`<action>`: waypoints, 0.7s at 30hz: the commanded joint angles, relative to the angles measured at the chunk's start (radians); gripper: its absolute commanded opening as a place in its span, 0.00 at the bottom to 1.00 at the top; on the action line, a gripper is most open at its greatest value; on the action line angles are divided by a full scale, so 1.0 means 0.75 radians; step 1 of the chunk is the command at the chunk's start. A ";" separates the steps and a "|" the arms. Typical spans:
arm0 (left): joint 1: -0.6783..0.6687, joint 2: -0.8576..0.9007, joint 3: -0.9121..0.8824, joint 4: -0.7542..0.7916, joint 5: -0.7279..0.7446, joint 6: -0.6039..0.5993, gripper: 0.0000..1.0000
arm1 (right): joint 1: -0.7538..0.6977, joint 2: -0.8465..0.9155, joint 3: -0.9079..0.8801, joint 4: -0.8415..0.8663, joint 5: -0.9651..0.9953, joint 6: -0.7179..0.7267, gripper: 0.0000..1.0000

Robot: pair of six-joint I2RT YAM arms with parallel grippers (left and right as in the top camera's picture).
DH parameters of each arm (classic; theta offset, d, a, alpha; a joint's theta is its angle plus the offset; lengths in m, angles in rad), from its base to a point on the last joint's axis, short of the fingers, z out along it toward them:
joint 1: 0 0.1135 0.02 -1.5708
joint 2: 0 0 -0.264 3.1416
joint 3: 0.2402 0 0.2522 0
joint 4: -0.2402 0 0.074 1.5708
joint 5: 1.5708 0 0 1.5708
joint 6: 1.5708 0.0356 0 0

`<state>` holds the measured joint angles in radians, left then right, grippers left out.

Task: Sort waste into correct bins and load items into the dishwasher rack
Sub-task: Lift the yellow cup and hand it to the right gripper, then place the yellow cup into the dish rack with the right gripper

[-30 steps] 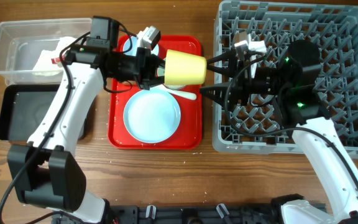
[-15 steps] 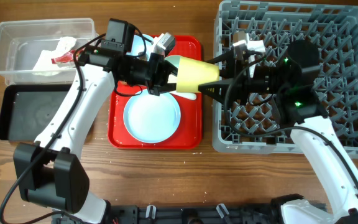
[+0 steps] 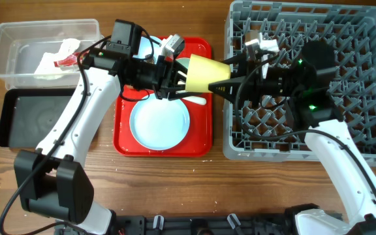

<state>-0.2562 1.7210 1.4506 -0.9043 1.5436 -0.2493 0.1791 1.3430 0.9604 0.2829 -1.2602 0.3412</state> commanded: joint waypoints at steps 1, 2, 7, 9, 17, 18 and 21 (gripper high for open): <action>0.030 -0.022 0.018 -0.002 0.035 0.012 0.40 | -0.091 0.011 0.018 0.012 0.013 0.042 0.53; 0.044 -0.022 0.018 -0.002 0.035 0.012 0.40 | -0.134 0.011 0.018 0.011 0.014 0.063 0.53; 0.084 -0.022 0.018 -0.002 -0.128 0.012 0.40 | -0.341 0.011 0.018 0.011 0.013 0.185 0.52; 0.084 -0.022 0.018 -0.003 -0.256 0.012 0.40 | -0.358 0.011 0.018 -0.002 0.013 0.214 0.53; 0.084 -0.022 0.018 -0.170 -1.088 0.012 0.40 | -0.356 0.002 0.019 -0.406 0.268 0.133 0.53; 0.084 -0.022 0.018 -0.185 -1.161 0.012 0.40 | -0.354 -0.006 0.021 -0.466 0.313 0.113 0.53; 0.084 -0.022 0.018 -0.208 -1.309 0.012 0.40 | -0.339 -0.047 0.050 -0.673 0.460 0.001 0.53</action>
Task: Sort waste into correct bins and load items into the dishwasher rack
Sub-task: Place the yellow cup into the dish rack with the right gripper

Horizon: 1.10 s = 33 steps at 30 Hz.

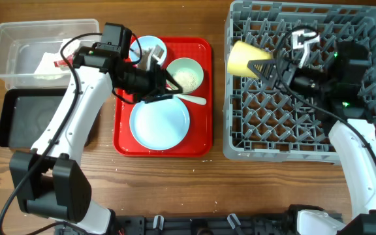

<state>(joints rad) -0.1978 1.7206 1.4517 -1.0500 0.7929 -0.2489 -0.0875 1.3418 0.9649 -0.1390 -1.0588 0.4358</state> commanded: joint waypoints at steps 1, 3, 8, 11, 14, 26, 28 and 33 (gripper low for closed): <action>0.006 -0.022 0.017 -0.013 -0.342 0.011 0.41 | 0.019 -0.063 0.069 -0.198 0.259 -0.163 0.53; 0.006 -0.022 0.017 -0.013 -0.385 0.011 0.41 | 0.023 -0.095 0.134 -0.363 0.389 -0.227 0.53; 0.006 -0.022 0.017 -0.013 -0.481 0.011 0.41 | 0.025 -0.127 0.375 -0.829 0.741 -0.364 0.53; 0.006 -0.022 0.017 -0.013 -0.516 0.011 0.41 | 0.026 -0.127 0.490 -1.061 0.975 -0.407 0.53; 0.006 -0.022 0.017 -0.013 -0.539 0.011 0.41 | 0.028 -0.126 0.523 -1.222 1.078 -0.410 0.54; 0.005 -0.022 0.017 -0.014 -0.641 0.007 0.37 | 0.331 0.086 0.509 -1.623 1.382 -0.228 0.53; 0.005 -0.022 0.017 -0.013 -0.641 0.007 0.38 | 0.331 0.141 0.508 -1.625 1.382 -0.229 0.53; 0.005 -0.022 0.017 -0.018 -0.661 0.007 0.40 | 0.331 0.284 0.483 -1.622 1.382 -0.233 0.53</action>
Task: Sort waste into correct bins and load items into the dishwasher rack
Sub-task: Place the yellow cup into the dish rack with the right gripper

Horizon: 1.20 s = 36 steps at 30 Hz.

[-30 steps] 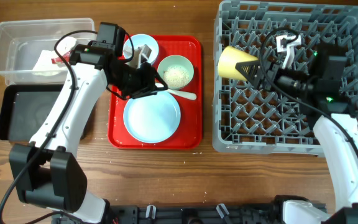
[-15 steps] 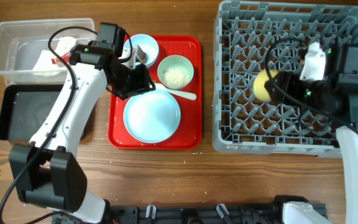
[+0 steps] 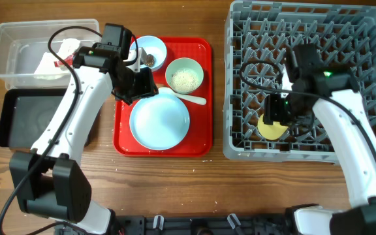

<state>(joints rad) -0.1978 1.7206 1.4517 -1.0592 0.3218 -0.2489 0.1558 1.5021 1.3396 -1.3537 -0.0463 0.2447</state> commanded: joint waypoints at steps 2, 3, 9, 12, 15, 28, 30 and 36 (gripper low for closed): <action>0.005 -0.022 0.017 -0.006 -0.043 0.007 0.41 | 0.007 0.114 -0.037 0.004 0.031 0.023 0.54; 0.005 -0.022 0.017 -0.005 -0.043 0.007 0.41 | 0.007 0.126 -0.037 0.004 0.032 0.023 0.57; 0.005 -0.022 0.017 -0.006 -0.043 0.007 0.42 | 0.007 0.146 -0.037 0.012 0.032 0.022 0.91; 0.005 -0.022 0.017 -0.006 -0.043 0.007 0.43 | 0.006 0.142 -0.028 0.024 0.026 0.022 0.92; 0.005 -0.022 0.017 -0.005 -0.043 0.007 0.43 | 0.007 0.117 0.052 0.020 0.020 0.012 0.91; 0.005 -0.022 0.017 -0.005 -0.049 -0.026 0.51 | 0.227 0.087 0.355 0.319 -0.323 0.038 0.82; 0.005 -0.022 0.017 -0.005 -0.063 -0.039 0.51 | 0.327 0.098 0.323 0.399 -0.289 0.096 0.81; 0.006 -0.022 0.017 -0.005 -0.102 -0.063 0.46 | 0.465 0.190 0.281 0.585 -0.167 0.255 0.79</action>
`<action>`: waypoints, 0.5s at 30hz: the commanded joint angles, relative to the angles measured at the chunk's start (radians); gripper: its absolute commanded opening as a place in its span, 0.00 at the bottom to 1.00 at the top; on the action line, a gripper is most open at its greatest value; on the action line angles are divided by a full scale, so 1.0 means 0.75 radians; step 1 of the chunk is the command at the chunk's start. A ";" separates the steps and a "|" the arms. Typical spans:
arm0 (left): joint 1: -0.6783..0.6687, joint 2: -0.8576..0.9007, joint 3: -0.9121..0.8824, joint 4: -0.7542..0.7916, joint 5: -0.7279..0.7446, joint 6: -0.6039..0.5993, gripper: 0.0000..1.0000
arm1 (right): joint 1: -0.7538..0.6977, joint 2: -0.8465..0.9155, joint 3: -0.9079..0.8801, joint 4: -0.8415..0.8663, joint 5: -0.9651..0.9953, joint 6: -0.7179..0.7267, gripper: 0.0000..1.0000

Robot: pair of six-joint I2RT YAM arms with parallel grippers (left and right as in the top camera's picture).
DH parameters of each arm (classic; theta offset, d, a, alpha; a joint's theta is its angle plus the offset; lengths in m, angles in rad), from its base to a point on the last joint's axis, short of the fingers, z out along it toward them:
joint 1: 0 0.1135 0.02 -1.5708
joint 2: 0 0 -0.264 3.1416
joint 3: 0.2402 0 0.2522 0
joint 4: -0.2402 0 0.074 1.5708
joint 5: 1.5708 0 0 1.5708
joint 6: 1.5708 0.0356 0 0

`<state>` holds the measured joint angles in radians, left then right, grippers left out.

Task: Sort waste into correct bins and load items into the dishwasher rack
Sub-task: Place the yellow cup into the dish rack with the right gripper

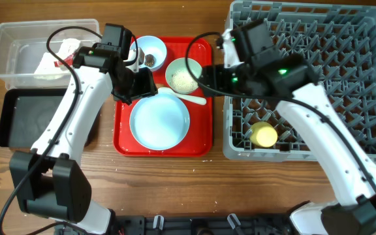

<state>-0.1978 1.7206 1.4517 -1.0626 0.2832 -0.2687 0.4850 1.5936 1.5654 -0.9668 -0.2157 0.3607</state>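
Observation:
A yellow cup (264, 134) lies in the grey dishwasher rack (371, 140), near its front left, apart from both grippers. On the red tray (203, 140) sit a white plate (160, 122), a small bowl (149, 51) with dark scraps, a bowl of rice (184, 75) and a white spoon (192, 98). My right gripper (204, 81) reaches from the rack over the tray's right side, beside the rice bowl, its fingers apart and empty. My left gripper (141, 84) points down over the tray's left edge, above the plate's rim. Its fingers are hidden from above.
A clear plastic bin (5, 62) with white crumpled waste stands at the far left. A black bin (18, 140) sits in front of it. The rack's upright tines fill the right side of the table.
My right gripper has left the yellow cup in the rack and moved left, now over the tray's right side by the rice bowl. The left arm has not moved.
Both grippers met at the yellow cup over the tray's right edge. Then the right gripper held the cup over the rack's back left and the left arm had drawn back. The cup was then low in the rack's front left; now it lies there alone.

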 commanded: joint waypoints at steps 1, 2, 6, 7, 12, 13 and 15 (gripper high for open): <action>0.006 -0.022 0.017 -0.001 -0.076 -0.070 0.46 | 0.034 0.091 -0.021 0.108 0.065 0.121 0.77; 0.006 -0.022 0.017 -0.001 -0.097 -0.093 0.46 | 0.038 0.111 -0.021 0.142 0.069 0.128 0.75; 0.006 -0.022 0.017 -0.001 -0.112 -0.107 0.45 | 0.050 0.239 -0.021 0.276 0.162 0.188 0.70; 0.006 -0.022 0.017 -0.001 -0.116 -0.108 0.44 | 0.050 0.271 -0.021 0.297 0.175 0.187 0.68; 0.006 -0.022 0.017 0.001 -0.282 -0.217 0.44 | 0.050 0.420 -0.021 0.346 0.194 0.222 0.65; 0.006 -0.022 0.017 0.007 -0.285 -0.217 0.44 | 0.050 0.433 -0.021 0.346 0.194 0.227 0.65; 0.006 -0.022 0.017 0.021 -0.285 -0.217 0.44 | 0.050 0.435 -0.021 0.350 0.197 0.228 0.65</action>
<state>-0.1978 1.7206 1.4517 -1.0603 0.1162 -0.4004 0.5167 1.9038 1.5581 -0.7139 -0.0952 0.5087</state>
